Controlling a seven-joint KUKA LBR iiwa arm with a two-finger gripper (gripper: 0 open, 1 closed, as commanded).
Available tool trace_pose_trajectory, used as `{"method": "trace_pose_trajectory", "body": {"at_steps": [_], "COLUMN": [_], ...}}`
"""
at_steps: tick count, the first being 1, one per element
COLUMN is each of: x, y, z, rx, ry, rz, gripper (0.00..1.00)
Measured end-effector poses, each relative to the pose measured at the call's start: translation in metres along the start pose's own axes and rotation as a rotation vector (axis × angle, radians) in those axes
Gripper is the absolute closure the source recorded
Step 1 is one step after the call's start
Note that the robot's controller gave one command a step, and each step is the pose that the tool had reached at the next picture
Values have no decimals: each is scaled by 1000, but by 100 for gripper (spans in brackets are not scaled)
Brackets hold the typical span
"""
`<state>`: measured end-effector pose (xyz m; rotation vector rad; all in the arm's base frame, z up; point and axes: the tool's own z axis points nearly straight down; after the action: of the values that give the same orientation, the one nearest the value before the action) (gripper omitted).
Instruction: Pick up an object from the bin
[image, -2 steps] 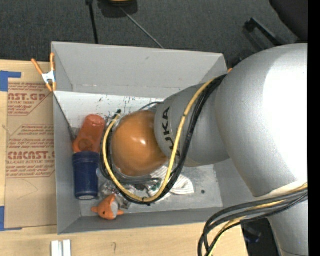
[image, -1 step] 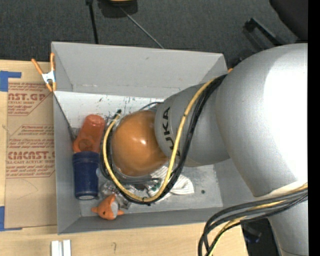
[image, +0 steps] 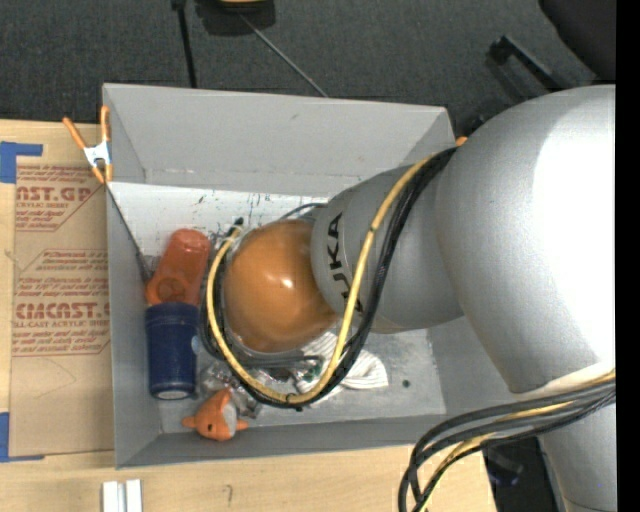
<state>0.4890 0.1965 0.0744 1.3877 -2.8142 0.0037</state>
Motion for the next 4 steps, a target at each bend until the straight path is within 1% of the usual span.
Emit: {"method": "trace_pose_trajectory", "body": {"at_steps": [1,2,3,4], "x": [0,-1,-1,-1], "y": [2,2,1,2], "z": [-11,-34,-44,-53], "rx": [-4,-2,0,-2], "ry": [1,-5,-7,-3], "rz": [-1,-1,-1,-1], "gripper": [100,100,100,100]}}
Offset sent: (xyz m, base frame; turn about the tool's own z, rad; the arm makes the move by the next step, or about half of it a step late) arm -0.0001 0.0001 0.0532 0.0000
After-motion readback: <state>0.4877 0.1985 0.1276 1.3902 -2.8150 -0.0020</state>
